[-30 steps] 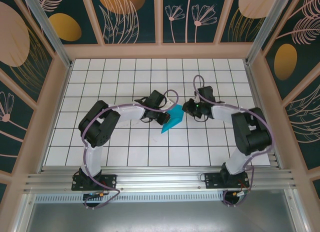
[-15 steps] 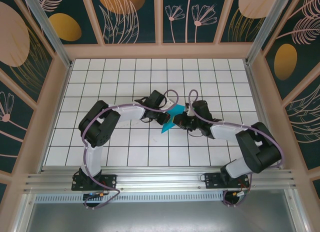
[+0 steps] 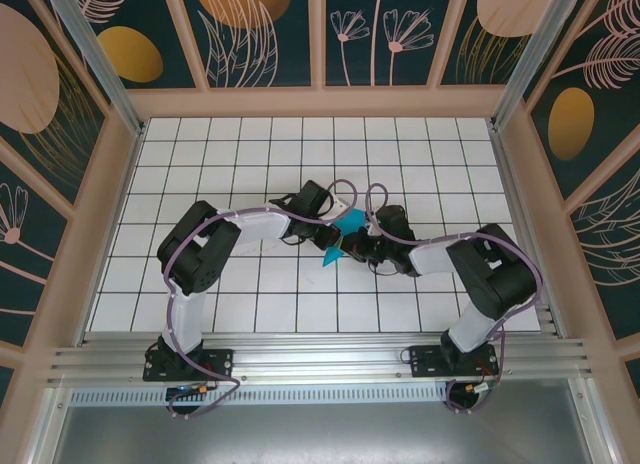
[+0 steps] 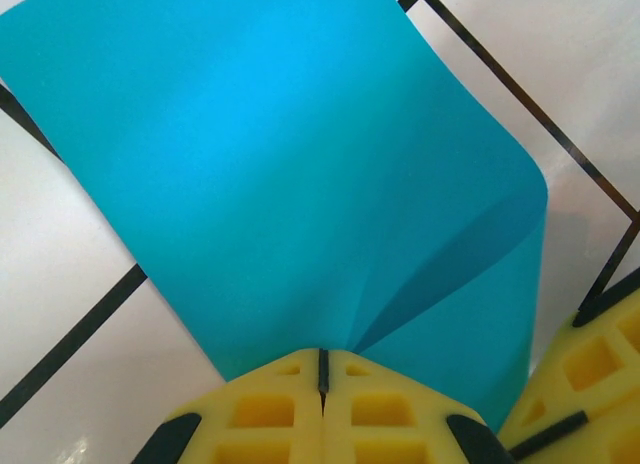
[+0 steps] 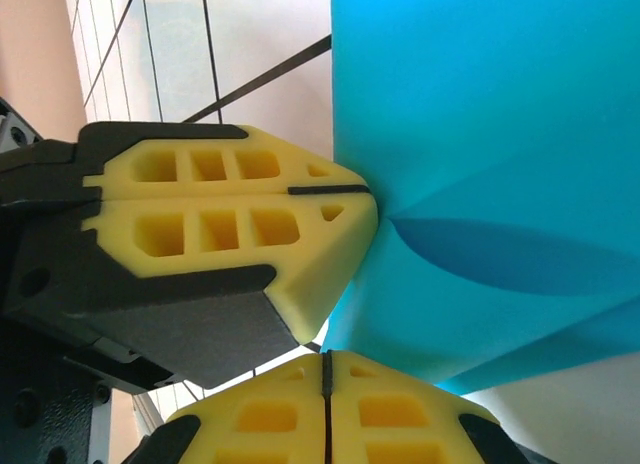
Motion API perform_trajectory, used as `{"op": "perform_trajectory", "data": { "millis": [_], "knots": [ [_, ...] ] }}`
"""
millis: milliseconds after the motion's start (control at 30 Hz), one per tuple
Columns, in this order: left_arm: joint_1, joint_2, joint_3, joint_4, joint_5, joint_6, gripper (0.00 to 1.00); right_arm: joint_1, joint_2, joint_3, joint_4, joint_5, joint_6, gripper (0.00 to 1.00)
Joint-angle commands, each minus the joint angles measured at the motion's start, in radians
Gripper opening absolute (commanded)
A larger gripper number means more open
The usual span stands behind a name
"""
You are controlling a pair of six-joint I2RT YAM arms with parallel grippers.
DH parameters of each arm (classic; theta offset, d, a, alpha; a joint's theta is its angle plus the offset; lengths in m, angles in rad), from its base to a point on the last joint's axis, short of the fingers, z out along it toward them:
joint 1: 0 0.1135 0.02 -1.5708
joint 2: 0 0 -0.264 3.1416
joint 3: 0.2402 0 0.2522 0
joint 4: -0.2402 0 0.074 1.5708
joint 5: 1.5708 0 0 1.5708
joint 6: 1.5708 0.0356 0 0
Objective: Fold a paper plane with a square sheet of paper (pick it up from the middle)
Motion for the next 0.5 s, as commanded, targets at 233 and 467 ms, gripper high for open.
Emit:
{"op": "perform_trajectory", "data": {
  "millis": [233,467],
  "knots": [
    [0.001,0.034,0.005,-0.022,-0.061,0.019,0.02,0.005,0.065,-0.017,0.107,-0.008,0.011,0.1],
    [0.001,0.029,0.009,-0.022,-0.071,0.018,0.02,0.002,0.062,-0.018,0.088,0.004,0.004,0.11]
  ]
}}
